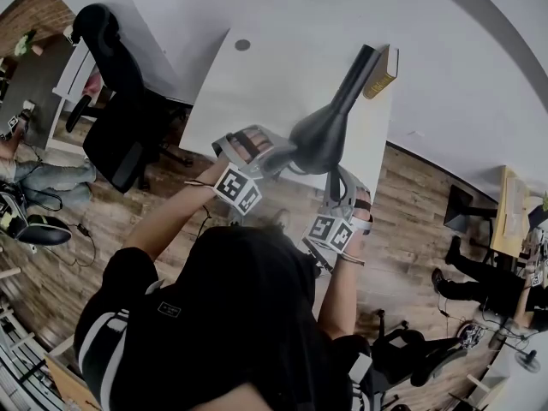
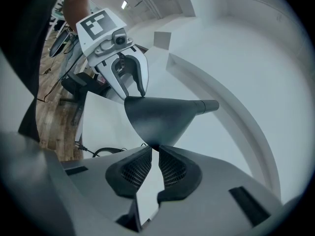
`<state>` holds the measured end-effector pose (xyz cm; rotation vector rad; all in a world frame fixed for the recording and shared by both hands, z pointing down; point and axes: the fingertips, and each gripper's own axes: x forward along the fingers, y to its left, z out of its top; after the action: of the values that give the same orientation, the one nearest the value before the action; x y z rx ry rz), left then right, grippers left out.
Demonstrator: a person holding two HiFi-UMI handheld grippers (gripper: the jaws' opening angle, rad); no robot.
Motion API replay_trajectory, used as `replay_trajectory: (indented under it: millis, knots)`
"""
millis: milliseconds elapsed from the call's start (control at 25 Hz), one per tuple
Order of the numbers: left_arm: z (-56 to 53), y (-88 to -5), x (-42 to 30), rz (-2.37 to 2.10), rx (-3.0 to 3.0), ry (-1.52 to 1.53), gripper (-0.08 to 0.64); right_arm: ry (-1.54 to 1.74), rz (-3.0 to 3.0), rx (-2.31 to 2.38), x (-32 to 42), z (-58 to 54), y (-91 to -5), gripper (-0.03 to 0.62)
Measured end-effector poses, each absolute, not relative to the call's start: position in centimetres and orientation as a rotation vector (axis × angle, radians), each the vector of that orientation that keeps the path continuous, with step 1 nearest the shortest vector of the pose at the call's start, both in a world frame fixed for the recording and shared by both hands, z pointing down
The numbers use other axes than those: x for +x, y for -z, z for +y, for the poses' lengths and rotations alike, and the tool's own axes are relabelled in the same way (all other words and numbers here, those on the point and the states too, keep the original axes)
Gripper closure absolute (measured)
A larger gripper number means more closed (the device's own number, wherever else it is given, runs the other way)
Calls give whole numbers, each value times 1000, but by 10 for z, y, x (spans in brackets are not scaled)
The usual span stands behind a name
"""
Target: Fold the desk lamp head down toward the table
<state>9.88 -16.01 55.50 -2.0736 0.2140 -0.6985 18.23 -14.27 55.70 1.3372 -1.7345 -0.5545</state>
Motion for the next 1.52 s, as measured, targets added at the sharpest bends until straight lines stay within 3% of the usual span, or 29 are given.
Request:
replay_trajectory:
  millis: [1520]
  knots:
    - [-185,-590,112,222,-2030,819,419,511,-1736,1291,196,-169,-591,521]
